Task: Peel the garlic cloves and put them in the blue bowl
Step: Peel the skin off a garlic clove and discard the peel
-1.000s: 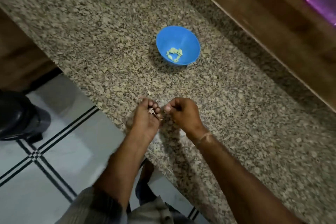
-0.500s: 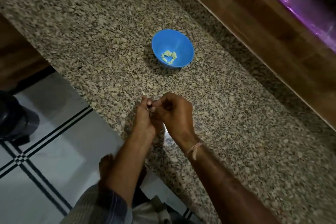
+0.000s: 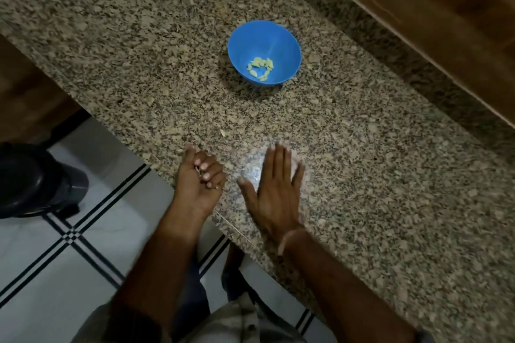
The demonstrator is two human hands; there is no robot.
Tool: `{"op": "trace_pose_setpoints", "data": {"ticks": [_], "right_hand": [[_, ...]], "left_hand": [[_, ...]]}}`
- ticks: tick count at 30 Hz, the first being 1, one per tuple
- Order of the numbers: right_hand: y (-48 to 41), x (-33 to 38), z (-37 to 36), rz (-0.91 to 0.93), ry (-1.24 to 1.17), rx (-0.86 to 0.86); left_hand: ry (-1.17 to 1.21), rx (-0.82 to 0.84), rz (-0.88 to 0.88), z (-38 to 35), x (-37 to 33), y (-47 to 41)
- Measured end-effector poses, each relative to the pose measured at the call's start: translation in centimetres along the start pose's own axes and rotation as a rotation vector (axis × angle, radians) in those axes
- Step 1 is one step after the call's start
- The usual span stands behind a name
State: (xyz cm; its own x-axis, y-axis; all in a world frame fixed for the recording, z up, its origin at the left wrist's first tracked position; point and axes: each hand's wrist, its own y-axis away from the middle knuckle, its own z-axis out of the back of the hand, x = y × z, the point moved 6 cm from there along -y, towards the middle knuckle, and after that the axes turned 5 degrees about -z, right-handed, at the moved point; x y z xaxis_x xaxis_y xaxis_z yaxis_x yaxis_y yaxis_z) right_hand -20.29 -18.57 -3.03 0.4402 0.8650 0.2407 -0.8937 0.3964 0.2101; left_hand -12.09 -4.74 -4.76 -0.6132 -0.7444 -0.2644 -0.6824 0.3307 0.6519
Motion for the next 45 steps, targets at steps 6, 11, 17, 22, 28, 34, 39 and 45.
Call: {"op": "trace_pose_setpoints", "data": {"ticks": [6, 11, 17, 22, 28, 34, 39, 45], "right_hand": [[-5.4, 3.0, 0.2, 0.053, -0.025, -0.022], [1.3, -2.1, 1.2, 0.011, -0.079, 0.032], [-5.9, -3.1, 1.7, 0.076, -0.061, -0.024], [-8.0, -0.9, 1.0, 0.342, 0.064, 0.020], [-0.4, -1.3, 0.7, 0.223, -0.093, 0.063], [3.4, -1.1, -0.5, 0.030, 0.016, 0.059], [-0.8, 2.4, -0.8, 0.156, -0.011, 0.042], [-1.8, 1.3, 1.3, 0.218, -0.435, -0.092]], "left_hand": [[-0.054, 0.004, -0.009, 0.5, 0.0, 0.9], [-0.045, -0.022, -0.008, 0.9, 0.1, 1.4], [-0.052, -0.024, 0.019, 0.0, 0.8, 1.3], [-0.074, -0.011, 0.013, -0.3, 0.7, 1.7], [-0.055, -0.034, 0.002, 0.4, 0.4, 2.2], [-0.050, -0.024, -0.005, 0.7, 0.6, 2.4], [-0.059, -0.020, -0.002, 0.1, 0.8, 2.4], [-0.038, -0.027, 0.007, 0.4, 0.5, 2.4]]}}
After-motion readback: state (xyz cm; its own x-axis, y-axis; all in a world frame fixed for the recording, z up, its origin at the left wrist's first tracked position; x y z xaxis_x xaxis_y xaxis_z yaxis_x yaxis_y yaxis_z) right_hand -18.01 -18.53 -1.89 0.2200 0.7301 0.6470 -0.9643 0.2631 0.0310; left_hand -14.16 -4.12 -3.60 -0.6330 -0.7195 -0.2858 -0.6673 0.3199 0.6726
